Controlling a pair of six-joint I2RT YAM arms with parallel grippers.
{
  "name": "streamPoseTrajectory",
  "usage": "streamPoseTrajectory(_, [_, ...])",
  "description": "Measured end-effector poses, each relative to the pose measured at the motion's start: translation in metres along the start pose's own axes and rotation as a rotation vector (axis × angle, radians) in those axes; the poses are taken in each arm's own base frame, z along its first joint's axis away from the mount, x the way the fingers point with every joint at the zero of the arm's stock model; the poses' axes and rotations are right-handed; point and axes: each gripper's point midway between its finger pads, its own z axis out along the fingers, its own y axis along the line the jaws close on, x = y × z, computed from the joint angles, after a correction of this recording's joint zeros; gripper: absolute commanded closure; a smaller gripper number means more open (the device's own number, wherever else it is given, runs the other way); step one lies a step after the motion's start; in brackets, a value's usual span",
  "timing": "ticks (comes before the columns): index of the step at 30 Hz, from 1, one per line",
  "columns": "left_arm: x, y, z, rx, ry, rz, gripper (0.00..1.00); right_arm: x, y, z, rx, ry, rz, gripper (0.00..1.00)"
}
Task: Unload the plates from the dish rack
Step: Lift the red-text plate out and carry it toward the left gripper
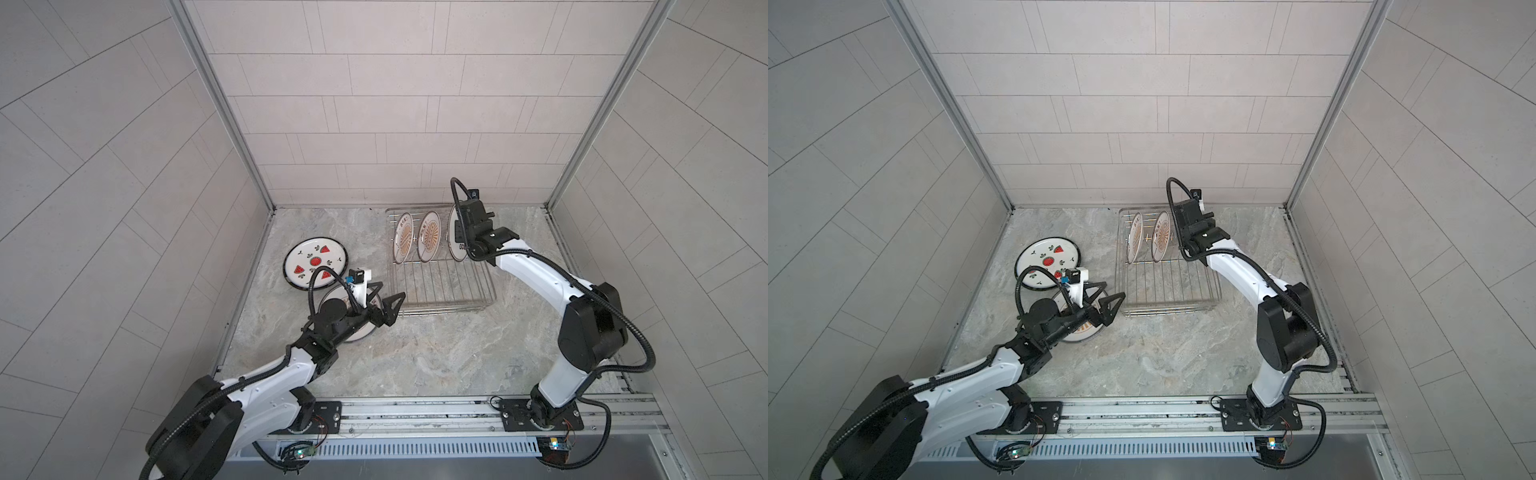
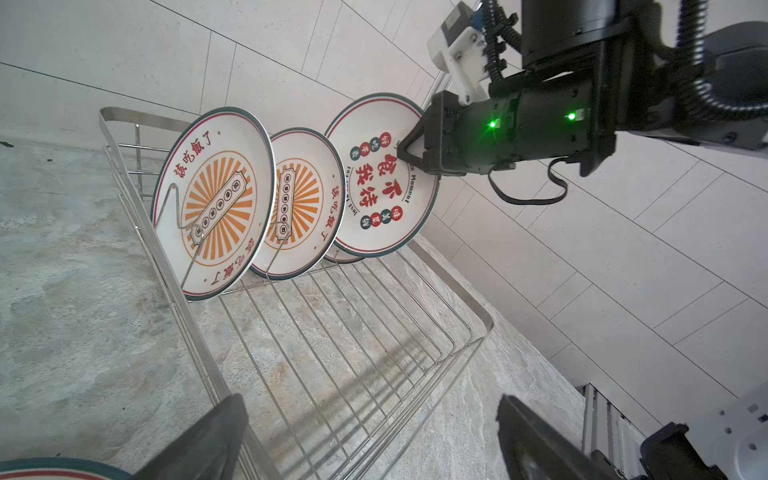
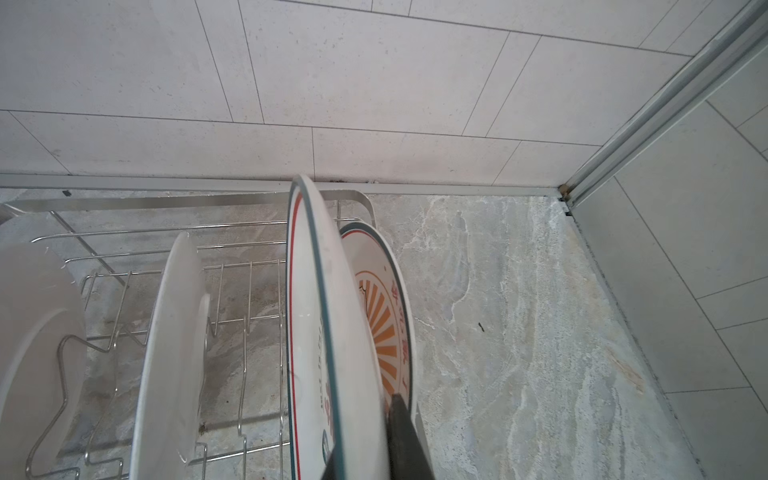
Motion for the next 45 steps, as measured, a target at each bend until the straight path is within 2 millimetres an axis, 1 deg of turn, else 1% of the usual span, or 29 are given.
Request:
streamPoseTrajectory(4, [-0.001, 0.001, 0.000, -0.006, -0.003, 0.000, 0.00, 0.002, -0.011, -0.023, 0.009, -0.029, -0.001, 0.90])
streamPoseTrajectory(10, [-0.001, 0.001, 0.000, -0.005, -0.004, -0.014, 0.00, 0.012, -0.024, -0.064, -0.038, -0.085, 0.018, 0.91])
streamPoseTrajectory(17, [-0.001, 0.000, -0.001, -0.001, -0.003, -0.022, 0.00, 0.025, -0.029, -0.106, -0.206, -0.150, 0.091, 0.91])
streamPoseTrajectory(21, [0.002, 0.000, -0.004, -0.008, 0.018, -0.029, 0.00, 0.032, -0.026, -0.127, -0.319, -0.185, 0.141, 0.91])
streamPoseTrajectory(25, [-0.007, -0.006, -0.009, 0.010, -0.008, -0.026, 0.00, 0.044, -0.021, -0.147, -0.450, -0.218, 0.192, 0.90])
streamPoseTrajectory(27, [-0.013, -0.011, -0.012, 0.026, -0.029, -0.026, 0.00, 0.049, -0.016, -0.156, -0.520, -0.232, 0.214, 0.90])
streamPoseTrajectory(30, [-0.017, -0.017, -0.018, 0.053, -0.051, -0.035, 0.00, 0.052, -0.001, -0.168, -0.642, -0.234, 0.230, 0.91])
streamPoseTrajectory(33, [-0.016, -0.019, -0.022, 0.066, -0.053, -0.061, 0.00, 0.052, 0.016, -0.180, -0.761, -0.224, 0.220, 0.92])
streamPoseTrajectory(39, [-0.011, -0.022, -0.024, 0.098, -0.053, -0.110, 0.00, 0.045, 0.045, -0.204, -0.986, -0.224, 0.212, 0.91])
streamPoseTrajectory(42, [-0.010, -0.023, -0.025, 0.115, -0.059, -0.122, 0.00, 0.049, 0.062, -0.207, -1.075, -0.188, 0.204, 0.92])
streamPoseTrajectory(44, [-0.011, -0.024, -0.025, 0.124, -0.068, -0.130, 0.00, 0.055, 0.072, -0.205, -1.113, -0.155, 0.195, 0.91])
streamPoseTrajectory(45, [-0.011, -0.025, -0.026, 0.128, -0.071, -0.135, 0.02, 0.059, 0.078, -0.205, -1.130, -0.138, 0.188, 0.92])
